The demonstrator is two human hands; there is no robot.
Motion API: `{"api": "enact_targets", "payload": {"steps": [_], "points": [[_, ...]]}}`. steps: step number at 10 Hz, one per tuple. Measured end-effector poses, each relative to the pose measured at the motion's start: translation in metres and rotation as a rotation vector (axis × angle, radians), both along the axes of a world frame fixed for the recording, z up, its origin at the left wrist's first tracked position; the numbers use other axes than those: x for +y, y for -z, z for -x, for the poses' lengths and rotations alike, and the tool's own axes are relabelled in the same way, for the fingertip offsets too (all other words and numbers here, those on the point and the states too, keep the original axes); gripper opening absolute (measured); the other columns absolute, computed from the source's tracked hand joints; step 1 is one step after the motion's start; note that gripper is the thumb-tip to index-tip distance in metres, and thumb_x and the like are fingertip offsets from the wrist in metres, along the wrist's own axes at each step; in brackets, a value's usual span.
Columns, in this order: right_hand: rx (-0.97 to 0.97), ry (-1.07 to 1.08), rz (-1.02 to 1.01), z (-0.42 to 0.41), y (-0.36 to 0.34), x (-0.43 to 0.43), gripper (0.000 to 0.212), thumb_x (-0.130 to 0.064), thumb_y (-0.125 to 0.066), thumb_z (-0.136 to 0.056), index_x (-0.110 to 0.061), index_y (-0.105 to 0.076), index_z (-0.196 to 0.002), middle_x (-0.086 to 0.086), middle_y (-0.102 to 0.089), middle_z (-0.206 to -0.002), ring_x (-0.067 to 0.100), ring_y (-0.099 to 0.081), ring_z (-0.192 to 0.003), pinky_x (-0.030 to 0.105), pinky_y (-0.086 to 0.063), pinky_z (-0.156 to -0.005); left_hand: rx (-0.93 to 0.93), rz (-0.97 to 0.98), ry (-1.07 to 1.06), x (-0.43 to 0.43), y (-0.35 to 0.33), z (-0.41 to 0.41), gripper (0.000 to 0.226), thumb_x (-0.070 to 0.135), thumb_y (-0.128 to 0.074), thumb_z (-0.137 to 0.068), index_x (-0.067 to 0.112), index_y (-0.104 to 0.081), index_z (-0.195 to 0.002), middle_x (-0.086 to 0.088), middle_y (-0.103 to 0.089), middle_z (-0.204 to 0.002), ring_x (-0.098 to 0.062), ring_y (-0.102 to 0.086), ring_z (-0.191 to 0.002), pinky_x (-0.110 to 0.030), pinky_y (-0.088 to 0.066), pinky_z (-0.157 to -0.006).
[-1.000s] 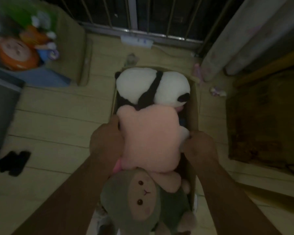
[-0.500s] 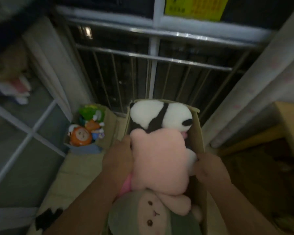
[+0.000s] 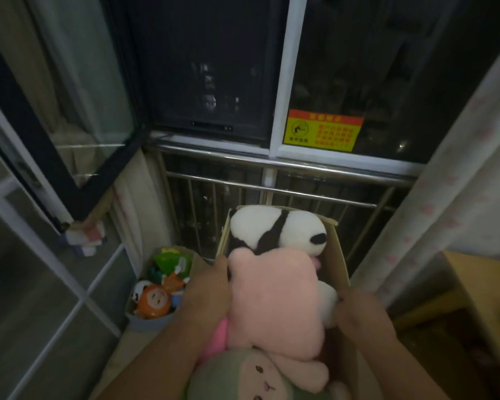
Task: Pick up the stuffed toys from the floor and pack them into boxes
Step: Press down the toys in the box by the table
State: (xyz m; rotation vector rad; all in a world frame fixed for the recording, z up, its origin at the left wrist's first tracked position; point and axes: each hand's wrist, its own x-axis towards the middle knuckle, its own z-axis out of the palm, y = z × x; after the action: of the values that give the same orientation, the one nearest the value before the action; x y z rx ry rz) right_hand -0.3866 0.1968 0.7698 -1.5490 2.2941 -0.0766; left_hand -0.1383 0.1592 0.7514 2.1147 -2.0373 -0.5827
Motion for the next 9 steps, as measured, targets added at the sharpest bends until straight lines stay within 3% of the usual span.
{"api": "enact_targets", "payload": {"steps": [1,3,4,5,6,8,9], "points": [[-0.035,0.009,0.038,0.003,-0.003,-0.022,0.020,-0.019,-0.052,-0.084,-0.016,-0.066,-0.098,0.004,-0.066,-0.097,0.020,-0.063,-0.092,0.035,-0.053,-0.085,-0.031,0.027,0.012,-0.026,-0.005,0.005,0.023,0.027,-0.037,-0.095,0.018,-0.039,-0.116,-0.010,-0.059,-0.106,-0.026,-0.059,-0.092,-0.037,-0.050,-0.076],[-0.070,-0.076,-0.034,0.021,0.013,-0.085,0.020,-0.021,-0.050,-0.086,-0.018,-0.066,-0.098,0.000,-0.066,-0.093,0.017,-0.064,-0.089,0.026,-0.051,-0.075,-0.025,0.038,-0.057,-0.071,0.012,0.019,0.015,0.029,-0.039,-0.094,0.021,-0.041,-0.106,-0.005,-0.057,-0.097,-0.019,-0.057,-0.084,-0.037,-0.052,-0.075],[-0.126,-0.101,-0.050,0.030,0.027,-0.128,0.023,-0.020,-0.053,-0.083,-0.016,-0.068,-0.100,0.003,-0.069,-0.095,0.020,-0.066,-0.090,0.030,-0.054,-0.078,-0.037,0.041,-0.118,-0.102,0.019,0.024,0.012,0.022,-0.040,-0.095,0.017,-0.046,-0.103,-0.005,-0.059,-0.096,-0.020,-0.057,-0.080,-0.035,-0.049,-0.073],[-0.141,-0.124,-0.071,0.033,0.041,-0.167,0.024,-0.019,-0.051,-0.084,-0.015,-0.068,-0.100,0.007,-0.069,-0.104,0.025,-0.065,-0.098,0.033,-0.053,-0.083,-0.070,0.029,-0.143,-0.137,0.032,0.026,0.019,0.018,-0.035,-0.096,0.016,-0.048,-0.110,-0.005,-0.060,-0.103,-0.011,-0.047,-0.069,-0.028,-0.041,-0.065],[-0.138,-0.168,-0.090,0.036,0.066,-0.202,0.023,-0.022,-0.050,-0.085,-0.017,-0.068,-0.099,0.008,-0.068,-0.106,0.025,-0.064,-0.100,0.035,-0.052,-0.086,-0.143,0.033,-0.125,-0.170,0.049,0.029,0.021,0.017,-0.035,-0.097,0.013,-0.047,-0.114,-0.006,-0.059,-0.103,-0.012,-0.046,-0.073,-0.026,-0.039,-0.065],[-0.106,-0.195,-0.147,0.034,0.134,-0.259,0.030,-0.028,-0.046,-0.081,-0.016,-0.069,-0.096,0.010,-0.069,-0.105,0.029,-0.065,-0.101,0.037,-0.052,-0.087,-0.216,-0.062,-0.179,-0.232,0.108,0.028,0.024,0.024,-0.048,-0.089,0.015,-0.048,-0.112,-0.010,-0.062,-0.101,-0.032,-0.061,-0.089,-0.043,-0.052,-0.077],[-0.129,-0.195,-0.200,0.024,0.185,-0.287,0.029,-0.025,-0.047,-0.086,-0.012,-0.068,-0.101,0.011,-0.067,-0.111,0.028,-0.062,-0.107,0.033,-0.049,-0.090,-0.247,-0.121,-0.146,-0.257,0.162,0.024,0.028,0.027,-0.052,-0.087,0.019,-0.049,-0.113,-0.007,-0.064,-0.098,-0.029,-0.062,-0.086,-0.040,-0.053,-0.073]]}}
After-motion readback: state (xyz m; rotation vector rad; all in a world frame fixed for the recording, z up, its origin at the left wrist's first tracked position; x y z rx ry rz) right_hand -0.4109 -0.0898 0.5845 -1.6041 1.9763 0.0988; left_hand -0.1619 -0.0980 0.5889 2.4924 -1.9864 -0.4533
